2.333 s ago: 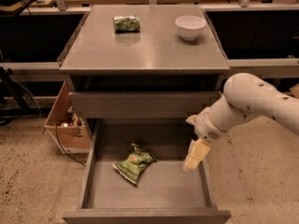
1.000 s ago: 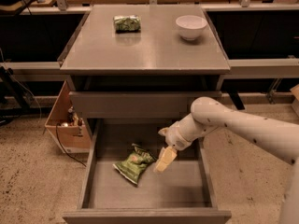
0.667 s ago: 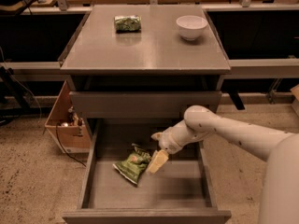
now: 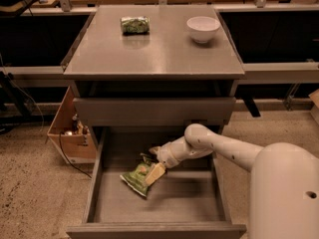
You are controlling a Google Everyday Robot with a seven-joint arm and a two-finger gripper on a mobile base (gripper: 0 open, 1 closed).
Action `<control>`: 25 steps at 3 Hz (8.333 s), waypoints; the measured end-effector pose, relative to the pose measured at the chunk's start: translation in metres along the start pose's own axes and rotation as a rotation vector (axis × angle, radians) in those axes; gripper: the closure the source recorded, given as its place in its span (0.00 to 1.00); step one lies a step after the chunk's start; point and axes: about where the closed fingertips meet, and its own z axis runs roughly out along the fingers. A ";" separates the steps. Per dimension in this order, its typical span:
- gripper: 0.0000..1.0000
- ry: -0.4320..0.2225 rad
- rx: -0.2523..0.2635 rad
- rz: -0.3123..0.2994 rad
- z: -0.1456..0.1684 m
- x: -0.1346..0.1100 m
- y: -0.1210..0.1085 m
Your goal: Pick green jalapeno chip bag from middle drawer and place on counter
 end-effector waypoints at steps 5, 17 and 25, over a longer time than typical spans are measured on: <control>0.95 -0.076 0.040 -0.071 0.016 0.008 -0.006; 0.72 -0.112 0.203 -0.077 0.018 0.057 -0.033; 1.00 -0.535 0.299 -0.716 -0.328 -0.298 0.112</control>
Offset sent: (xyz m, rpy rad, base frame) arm 0.0310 0.0313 -0.0773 0.0011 0.0170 0.0314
